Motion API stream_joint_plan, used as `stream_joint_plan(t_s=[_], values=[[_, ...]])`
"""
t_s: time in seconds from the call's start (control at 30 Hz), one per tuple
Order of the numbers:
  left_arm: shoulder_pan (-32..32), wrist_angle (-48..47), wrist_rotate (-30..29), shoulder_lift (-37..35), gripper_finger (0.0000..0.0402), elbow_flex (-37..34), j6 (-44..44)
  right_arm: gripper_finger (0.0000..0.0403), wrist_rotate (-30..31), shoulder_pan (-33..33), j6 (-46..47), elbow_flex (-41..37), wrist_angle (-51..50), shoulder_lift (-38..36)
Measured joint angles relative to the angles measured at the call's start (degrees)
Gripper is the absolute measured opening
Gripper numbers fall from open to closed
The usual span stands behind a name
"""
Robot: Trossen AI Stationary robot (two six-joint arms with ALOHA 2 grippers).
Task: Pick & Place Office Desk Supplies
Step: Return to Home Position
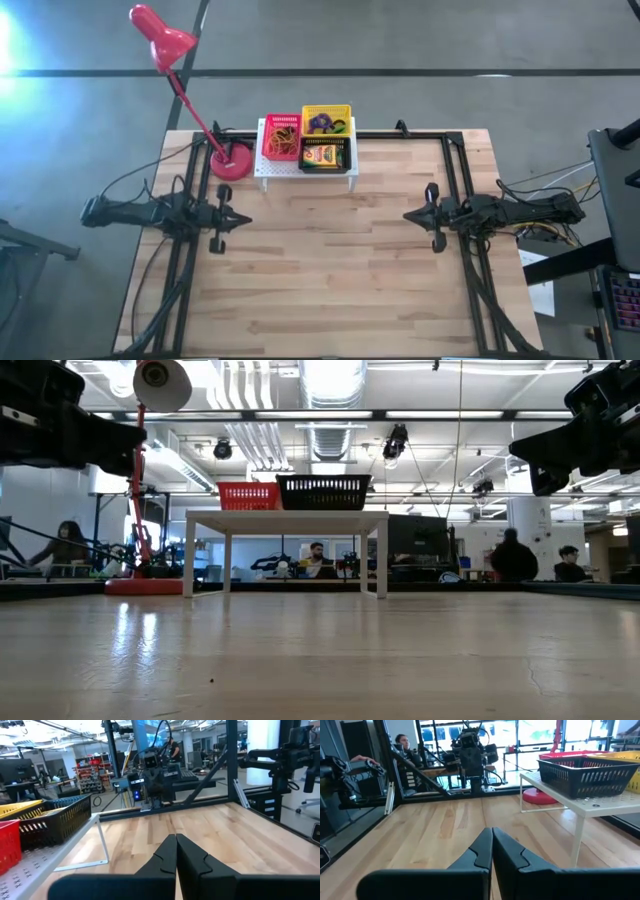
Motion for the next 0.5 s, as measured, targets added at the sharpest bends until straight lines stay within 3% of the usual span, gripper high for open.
stream_joint_plan(t_s=[0.5], values=[[2.0, -0.2, 0.6, 0.0, 0.0001, 0.0, -5.3, 0.0008, 0.0, 0.0, 0.0, 0.0, 0.0, 0.0]])
